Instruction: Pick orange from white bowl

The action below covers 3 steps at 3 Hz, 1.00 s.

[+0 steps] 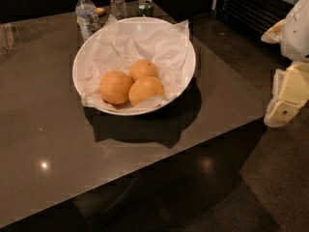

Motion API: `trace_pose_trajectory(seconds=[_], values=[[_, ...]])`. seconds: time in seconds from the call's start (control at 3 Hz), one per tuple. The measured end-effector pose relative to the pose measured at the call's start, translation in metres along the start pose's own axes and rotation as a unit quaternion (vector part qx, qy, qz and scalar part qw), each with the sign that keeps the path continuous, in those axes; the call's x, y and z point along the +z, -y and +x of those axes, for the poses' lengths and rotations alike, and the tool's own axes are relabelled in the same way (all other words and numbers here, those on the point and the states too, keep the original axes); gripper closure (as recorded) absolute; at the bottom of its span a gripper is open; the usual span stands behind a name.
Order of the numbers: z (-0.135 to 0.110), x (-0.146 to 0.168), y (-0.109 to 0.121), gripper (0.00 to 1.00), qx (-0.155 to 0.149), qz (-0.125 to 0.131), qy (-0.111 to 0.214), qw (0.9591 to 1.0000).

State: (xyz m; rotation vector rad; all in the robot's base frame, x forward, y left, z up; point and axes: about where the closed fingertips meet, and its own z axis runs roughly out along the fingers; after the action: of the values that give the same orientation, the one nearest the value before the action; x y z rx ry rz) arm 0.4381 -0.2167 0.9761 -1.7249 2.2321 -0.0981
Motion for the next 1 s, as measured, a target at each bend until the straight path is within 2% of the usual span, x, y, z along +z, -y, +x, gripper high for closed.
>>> trace_pose_trajectory(seconds=[0.67,1.0], values=[[-0.005,-0.002,0.003,0.00,0.000,0.006,0.009,0.9999],[-0.036,-0.001,0.020,0.00,0.002,0.004,0.044,0.9990]])
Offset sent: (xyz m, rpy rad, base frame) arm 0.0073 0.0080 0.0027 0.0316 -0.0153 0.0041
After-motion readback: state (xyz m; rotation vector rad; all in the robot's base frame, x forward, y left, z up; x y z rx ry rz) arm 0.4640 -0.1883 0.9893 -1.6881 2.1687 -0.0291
